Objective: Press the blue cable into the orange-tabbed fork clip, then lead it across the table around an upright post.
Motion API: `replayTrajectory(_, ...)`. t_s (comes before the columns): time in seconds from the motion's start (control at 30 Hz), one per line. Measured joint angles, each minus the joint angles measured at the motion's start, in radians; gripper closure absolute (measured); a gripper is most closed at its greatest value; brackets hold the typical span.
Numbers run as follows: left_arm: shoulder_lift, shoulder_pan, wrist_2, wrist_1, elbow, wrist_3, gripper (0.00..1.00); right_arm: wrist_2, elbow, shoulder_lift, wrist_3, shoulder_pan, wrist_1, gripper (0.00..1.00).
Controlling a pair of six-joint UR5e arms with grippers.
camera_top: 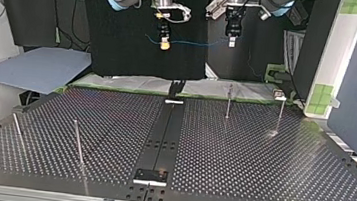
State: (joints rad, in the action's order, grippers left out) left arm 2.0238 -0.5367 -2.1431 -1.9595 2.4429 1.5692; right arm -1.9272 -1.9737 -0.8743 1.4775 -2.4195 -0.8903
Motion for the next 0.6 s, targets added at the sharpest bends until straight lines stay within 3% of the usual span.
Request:
replayTrajectory(0.13, -0.01, 0.004, 0.004, -0.016, -0.013, 0.009, 1.0, -0.019, 0.013, -0.018, 0.008, 0.012, 0.006, 1.0)
replayTrajectory(0.27, -0.036, 0.009, -0.005, -0.044, -0.038, 0.036, 1.0, -0.038, 0.03, -0.054, 0.038, 0.026, 0.035, 1.0)
replayTrajectory(0.37, -0.064, 0.014, -0.006, -0.072, -0.048, 0.063, 1.0, -0.023, 0.033, -0.084, 0.055, 0.034, 0.054, 1.0)
replayTrajectory(0.6, -0.135, 0.025, -0.005, -0.096, -0.051, 0.132, 1.0, 0.035, 0.035, -0.147, 0.067, 0.05, 0.084, 1.0)
